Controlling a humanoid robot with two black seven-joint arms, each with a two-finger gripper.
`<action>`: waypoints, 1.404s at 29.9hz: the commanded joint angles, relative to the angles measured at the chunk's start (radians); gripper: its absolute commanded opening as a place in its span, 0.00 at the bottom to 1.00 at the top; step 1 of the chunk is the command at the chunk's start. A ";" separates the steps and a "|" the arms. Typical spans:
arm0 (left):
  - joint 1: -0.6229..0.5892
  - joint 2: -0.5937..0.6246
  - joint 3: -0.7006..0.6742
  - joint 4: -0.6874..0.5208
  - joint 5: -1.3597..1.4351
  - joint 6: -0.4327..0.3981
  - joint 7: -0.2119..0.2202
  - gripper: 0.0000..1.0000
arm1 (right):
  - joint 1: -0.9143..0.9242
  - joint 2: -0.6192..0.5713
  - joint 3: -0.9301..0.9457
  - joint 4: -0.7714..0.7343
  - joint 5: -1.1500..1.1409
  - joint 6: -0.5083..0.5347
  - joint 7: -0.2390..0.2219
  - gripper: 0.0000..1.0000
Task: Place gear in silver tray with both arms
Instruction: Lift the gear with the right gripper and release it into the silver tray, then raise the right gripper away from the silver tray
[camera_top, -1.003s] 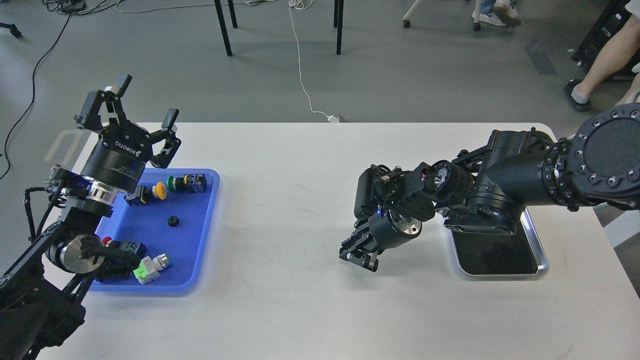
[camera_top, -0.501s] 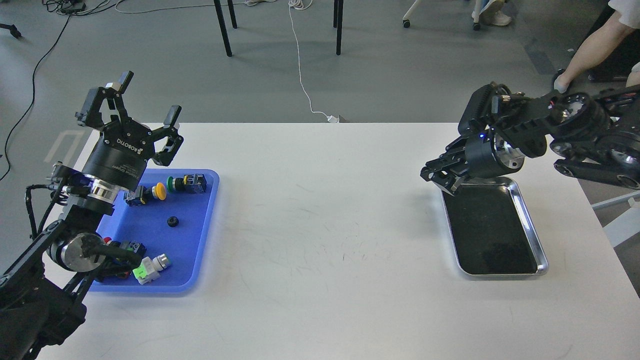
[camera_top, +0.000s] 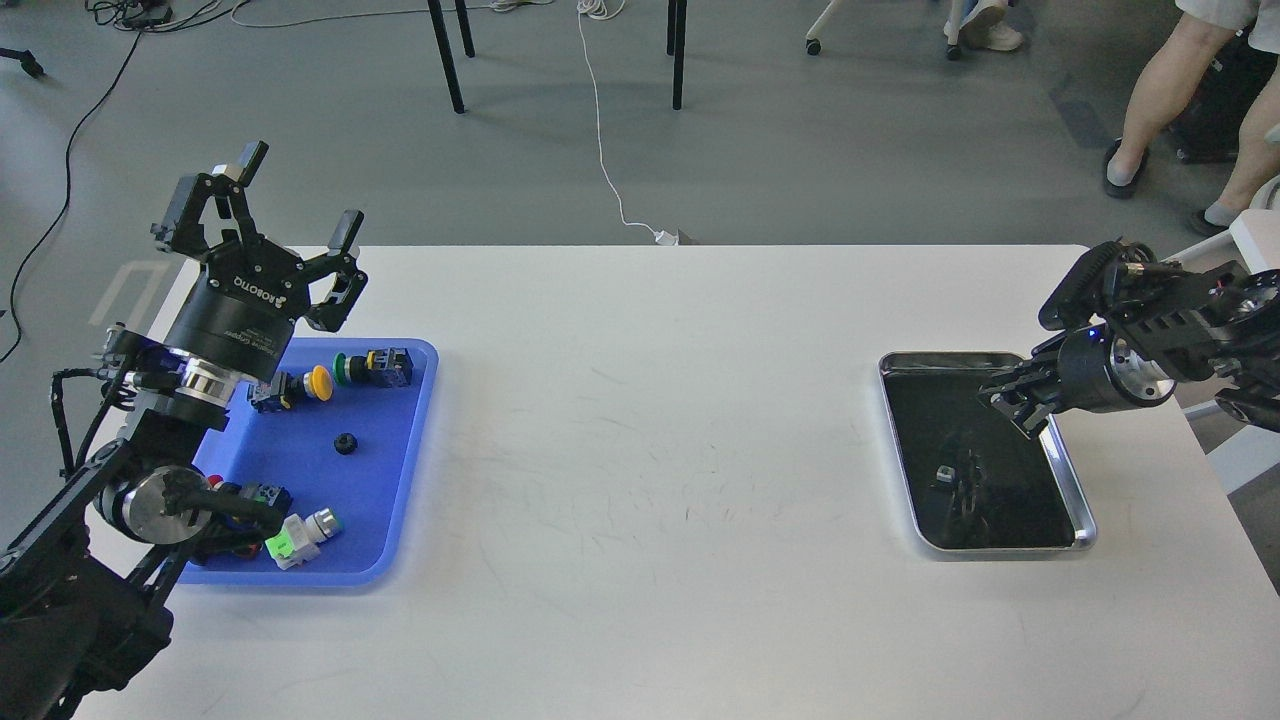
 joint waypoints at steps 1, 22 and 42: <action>0.000 -0.005 0.001 0.000 0.001 0.000 0.000 0.98 | -0.033 0.017 0.001 -0.008 0.001 -0.002 0.000 0.16; 0.000 -0.005 0.001 0.000 0.001 0.000 0.003 0.98 | -0.084 0.055 0.045 -0.051 0.013 -0.017 0.000 0.59; -0.021 0.001 0.017 0.011 0.001 0.000 0.002 0.98 | -0.335 -0.121 0.945 0.115 0.490 -0.023 0.000 0.97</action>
